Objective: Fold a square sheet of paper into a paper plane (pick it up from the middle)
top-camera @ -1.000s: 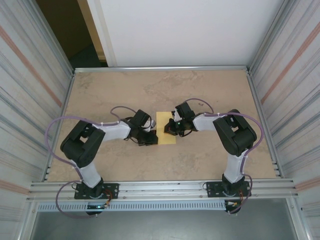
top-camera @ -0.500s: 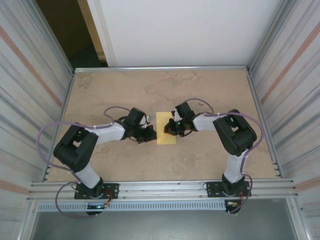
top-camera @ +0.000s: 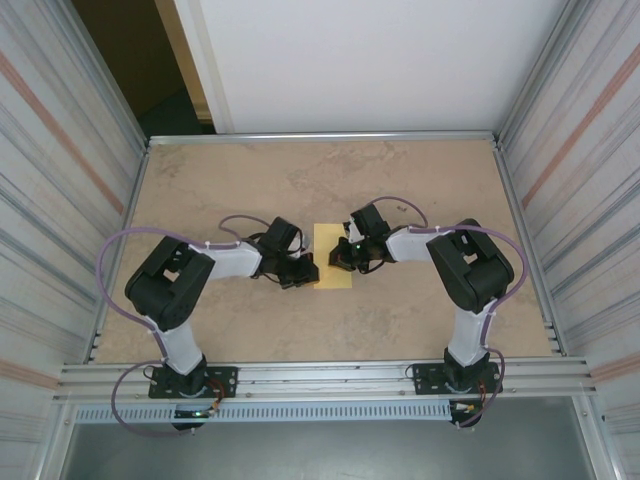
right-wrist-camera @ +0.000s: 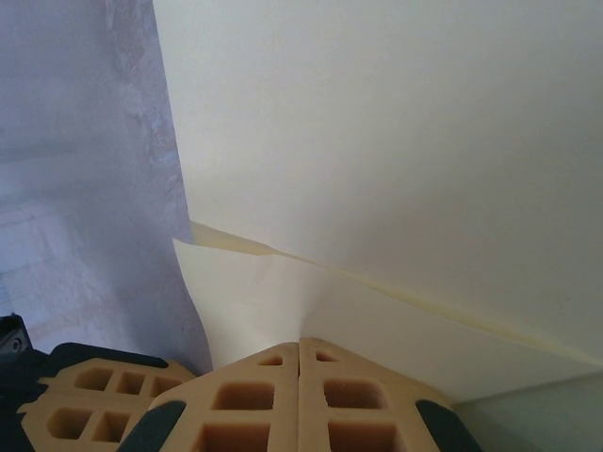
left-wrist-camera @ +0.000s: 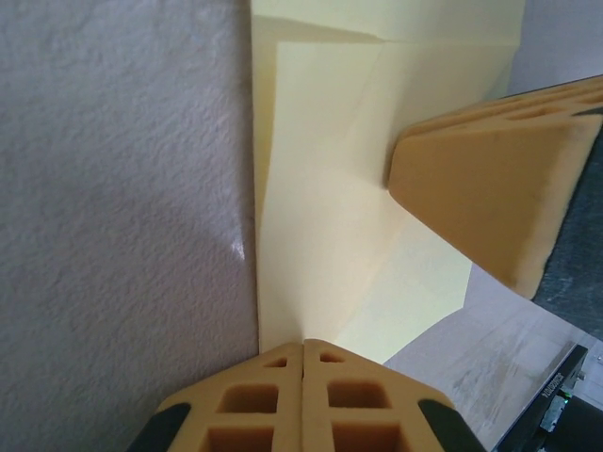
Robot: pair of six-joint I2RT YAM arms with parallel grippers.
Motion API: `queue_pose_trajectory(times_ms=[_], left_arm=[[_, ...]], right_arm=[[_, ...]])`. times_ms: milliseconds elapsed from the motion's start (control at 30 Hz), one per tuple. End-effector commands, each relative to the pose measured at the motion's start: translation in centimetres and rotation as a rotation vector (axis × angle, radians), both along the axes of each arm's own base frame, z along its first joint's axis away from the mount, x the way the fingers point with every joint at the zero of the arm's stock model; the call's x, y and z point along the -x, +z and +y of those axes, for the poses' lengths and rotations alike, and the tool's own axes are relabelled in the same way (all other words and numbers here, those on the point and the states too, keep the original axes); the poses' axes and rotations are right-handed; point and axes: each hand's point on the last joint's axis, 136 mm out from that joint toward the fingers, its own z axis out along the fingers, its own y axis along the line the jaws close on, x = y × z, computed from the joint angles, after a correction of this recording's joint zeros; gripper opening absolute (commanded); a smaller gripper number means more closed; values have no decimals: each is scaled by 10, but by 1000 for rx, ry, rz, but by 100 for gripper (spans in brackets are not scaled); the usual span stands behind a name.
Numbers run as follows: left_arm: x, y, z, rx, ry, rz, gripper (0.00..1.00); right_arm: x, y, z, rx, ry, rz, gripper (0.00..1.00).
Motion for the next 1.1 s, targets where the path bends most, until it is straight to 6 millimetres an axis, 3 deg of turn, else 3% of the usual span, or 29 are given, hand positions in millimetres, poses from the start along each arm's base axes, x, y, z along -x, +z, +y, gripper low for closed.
queue_pose_trajectory(times_ms=[0, 100, 200, 467, 800, 1067], left_arm=[[21, -27, 18, -108, 7, 91, 0], [24, -30, 21, -119, 7, 101, 0], [24, -30, 21, -119, 5, 100, 0], [23, -30, 20, -118, 3, 99, 0], [25, -32, 22, -124, 6, 107, 0], [34, -43, 37, -204, 27, 149, 0]], right_arm=[[0, 6, -15, 64, -16, -27, 0], [-2, 34, -2, 18, 22, -110, 0], [4, 42, 6, 8, 46, -130, 0], [26, 12, 14, 39, 44, -47, 0], [30, -9, 18, 57, 56, -10, 0], [14, -18, -15, 76, -23, 3, 0]])
